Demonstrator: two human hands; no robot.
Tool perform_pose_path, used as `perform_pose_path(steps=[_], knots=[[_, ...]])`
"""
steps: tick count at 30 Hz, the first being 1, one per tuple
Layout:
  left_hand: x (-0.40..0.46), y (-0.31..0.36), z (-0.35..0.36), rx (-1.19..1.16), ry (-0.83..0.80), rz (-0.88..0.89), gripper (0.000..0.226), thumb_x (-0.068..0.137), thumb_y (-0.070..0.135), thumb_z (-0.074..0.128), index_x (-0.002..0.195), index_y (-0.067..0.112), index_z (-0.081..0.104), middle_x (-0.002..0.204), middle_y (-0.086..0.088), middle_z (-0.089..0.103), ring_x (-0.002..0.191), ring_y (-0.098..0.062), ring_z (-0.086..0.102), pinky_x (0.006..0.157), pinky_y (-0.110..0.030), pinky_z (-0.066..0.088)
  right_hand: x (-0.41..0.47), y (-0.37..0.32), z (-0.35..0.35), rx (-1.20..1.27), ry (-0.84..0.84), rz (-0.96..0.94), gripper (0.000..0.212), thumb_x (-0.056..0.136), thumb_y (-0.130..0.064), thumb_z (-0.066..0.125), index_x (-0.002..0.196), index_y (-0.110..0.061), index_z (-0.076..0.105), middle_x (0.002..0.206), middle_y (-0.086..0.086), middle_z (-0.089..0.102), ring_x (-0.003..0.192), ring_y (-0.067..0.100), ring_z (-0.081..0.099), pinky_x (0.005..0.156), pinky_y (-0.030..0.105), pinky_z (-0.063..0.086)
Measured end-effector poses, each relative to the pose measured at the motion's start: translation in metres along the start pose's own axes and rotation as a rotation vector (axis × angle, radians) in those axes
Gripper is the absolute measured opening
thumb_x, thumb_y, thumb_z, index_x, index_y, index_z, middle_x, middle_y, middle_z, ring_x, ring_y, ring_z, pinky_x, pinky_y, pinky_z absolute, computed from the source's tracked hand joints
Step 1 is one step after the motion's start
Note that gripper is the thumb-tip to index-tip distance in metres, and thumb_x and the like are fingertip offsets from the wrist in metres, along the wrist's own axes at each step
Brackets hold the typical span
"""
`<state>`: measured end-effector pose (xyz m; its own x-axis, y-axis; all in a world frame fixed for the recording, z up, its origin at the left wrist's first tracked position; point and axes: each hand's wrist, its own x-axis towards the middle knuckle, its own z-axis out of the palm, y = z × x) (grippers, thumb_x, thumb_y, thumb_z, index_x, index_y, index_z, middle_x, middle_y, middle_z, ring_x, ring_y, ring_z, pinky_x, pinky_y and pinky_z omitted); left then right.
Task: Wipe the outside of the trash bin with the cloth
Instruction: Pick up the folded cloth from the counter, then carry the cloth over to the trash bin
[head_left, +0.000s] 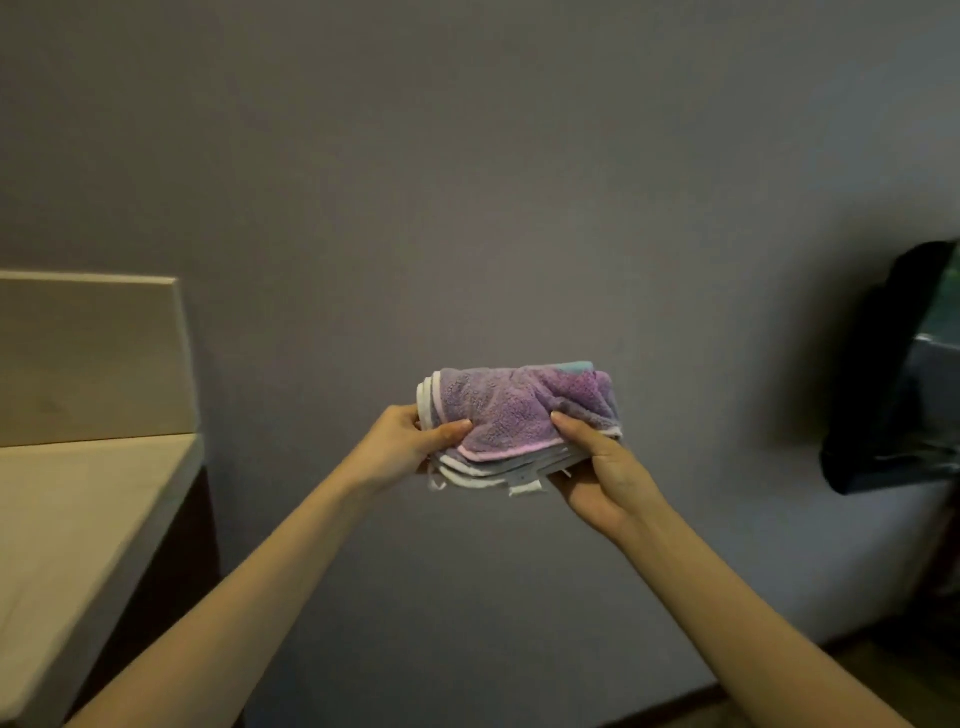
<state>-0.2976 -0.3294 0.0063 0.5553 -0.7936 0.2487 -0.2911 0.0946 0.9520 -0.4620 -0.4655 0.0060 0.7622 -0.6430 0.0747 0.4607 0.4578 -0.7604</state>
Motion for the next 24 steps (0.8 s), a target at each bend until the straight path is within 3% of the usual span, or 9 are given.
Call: perform_pose_path(steps=[6,10,15,18,21,24], knots=[[0.0,-0.02,0.104,-0.08,-0.126,-0.111,0.015,0.086,0.027,0.066,0.088,0.012,0.071,0.074,0.002,0.075,0.065,-0.009,0.069,0.059,-0.022,0.056,-0.023,-0.037,-0.096,-0.012,0.142,-0.001,0.036,0.064,-0.003,0.07,0.099,-0.01,0.067,0.095,0.012,0.071,0.083,0.023,0.07,0.065,0.033,0.058],[-0.008,-0.052,0.144,-0.118,-0.15,-0.246,0.019,0.088,0.029,0.064,0.096,0.013,0.069,0.084,-0.002,0.075,0.074,-0.014,0.069,0.066,-0.024,0.058,-0.034,-0.03,-0.147,-0.014,0.272,0.037,0.035,0.06,-0.005,0.073,0.093,-0.012,0.068,0.087,0.008,0.073,0.078,0.022,0.07,0.059,0.031,0.057],[-0.02,-0.103,0.165,-0.228,-0.144,-0.446,0.018,0.089,0.022,0.061,0.101,0.01,0.068,0.078,-0.002,0.069,0.06,-0.012,0.06,0.06,-0.025,0.052,-0.044,0.003,-0.188,-0.019,0.413,0.127,0.048,0.059,-0.008,0.077,0.106,-0.012,0.067,0.095,0.009,0.071,0.081,0.022,0.071,0.062,0.033,0.057],[-0.032,-0.138,0.169,-0.266,-0.132,-0.56,0.017,0.09,0.023,0.061,0.098,0.01,0.068,0.073,0.0,0.07,0.056,-0.01,0.061,0.055,-0.023,0.05,-0.048,0.033,-0.204,-0.013,0.466,0.177,0.057,0.06,-0.008,0.078,0.115,-0.009,0.063,0.104,0.012,0.068,0.09,0.025,0.068,0.073,0.037,0.058],[-0.049,-0.175,0.168,-0.291,-0.125,-0.682,0.021,0.089,0.026,0.061,0.1,0.009,0.068,0.077,-0.002,0.069,0.061,-0.013,0.063,0.058,-0.025,0.052,-0.055,0.068,-0.221,-0.009,0.519,0.244,0.048,0.067,-0.006,0.076,0.114,-0.008,0.064,0.108,0.014,0.067,0.098,0.028,0.066,0.088,0.044,0.053],[-0.071,-0.214,0.161,-0.315,-0.121,-0.803,0.02,0.091,0.027,0.058,0.095,0.011,0.069,0.08,-0.003,0.07,0.07,-0.015,0.067,0.064,-0.026,0.054,-0.065,0.106,-0.239,-0.009,0.6,0.297,0.031,0.072,-0.003,0.074,0.102,-0.009,0.069,0.1,0.012,0.071,0.089,0.026,0.07,0.075,0.042,0.058]])
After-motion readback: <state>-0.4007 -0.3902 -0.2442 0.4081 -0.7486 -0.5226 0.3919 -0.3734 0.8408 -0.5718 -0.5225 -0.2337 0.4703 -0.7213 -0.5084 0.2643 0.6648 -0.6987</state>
